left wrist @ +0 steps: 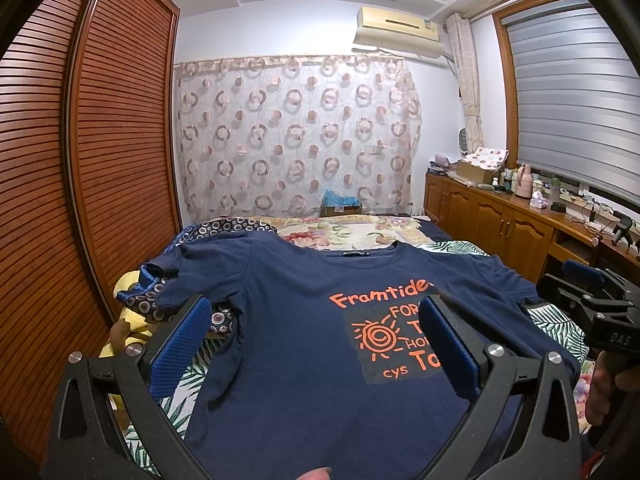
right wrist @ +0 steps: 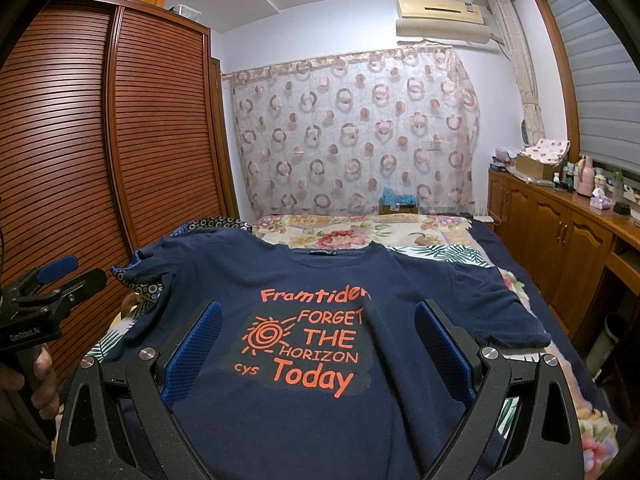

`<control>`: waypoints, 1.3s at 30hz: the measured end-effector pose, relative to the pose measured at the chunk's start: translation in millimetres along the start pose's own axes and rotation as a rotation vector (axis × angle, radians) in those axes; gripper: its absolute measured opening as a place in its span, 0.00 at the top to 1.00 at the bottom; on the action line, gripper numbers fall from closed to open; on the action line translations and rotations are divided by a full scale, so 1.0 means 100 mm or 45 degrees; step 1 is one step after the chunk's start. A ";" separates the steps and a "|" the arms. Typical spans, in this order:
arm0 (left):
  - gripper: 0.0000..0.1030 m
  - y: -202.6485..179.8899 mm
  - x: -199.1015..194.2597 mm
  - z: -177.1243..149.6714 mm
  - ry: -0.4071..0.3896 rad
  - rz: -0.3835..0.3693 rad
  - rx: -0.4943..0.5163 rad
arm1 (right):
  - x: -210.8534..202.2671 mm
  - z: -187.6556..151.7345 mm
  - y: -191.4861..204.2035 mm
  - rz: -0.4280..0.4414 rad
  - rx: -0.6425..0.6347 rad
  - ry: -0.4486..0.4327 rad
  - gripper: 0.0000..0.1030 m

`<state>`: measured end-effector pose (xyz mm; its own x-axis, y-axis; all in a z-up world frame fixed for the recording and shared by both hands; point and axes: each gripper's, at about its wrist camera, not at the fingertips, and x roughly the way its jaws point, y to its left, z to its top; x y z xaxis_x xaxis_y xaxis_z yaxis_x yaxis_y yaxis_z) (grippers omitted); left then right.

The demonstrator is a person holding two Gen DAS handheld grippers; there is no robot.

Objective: Fold small clothes

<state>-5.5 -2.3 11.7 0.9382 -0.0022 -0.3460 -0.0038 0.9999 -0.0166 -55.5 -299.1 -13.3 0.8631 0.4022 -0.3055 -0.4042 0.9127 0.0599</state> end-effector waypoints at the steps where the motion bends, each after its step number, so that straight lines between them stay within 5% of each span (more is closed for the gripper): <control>1: 0.00 0.00 0.00 0.00 -0.001 0.001 0.000 | 0.00 0.00 0.00 0.001 0.001 -0.001 0.05; 24: 0.00 -0.05 -0.02 0.13 0.030 0.027 0.018 | 0.12 -0.02 -0.02 0.023 -0.004 0.034 0.05; 39: 0.00 0.63 0.35 -0.03 0.142 0.065 -0.047 | 0.73 -0.04 -0.10 0.090 -0.031 0.145 0.05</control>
<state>25.9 60.9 -4.7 0.8923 0.0447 -0.4492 -0.0650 0.9974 -0.0300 10.2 -279.6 -40.1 0.7927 0.4538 -0.4071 -0.4714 0.8797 0.0625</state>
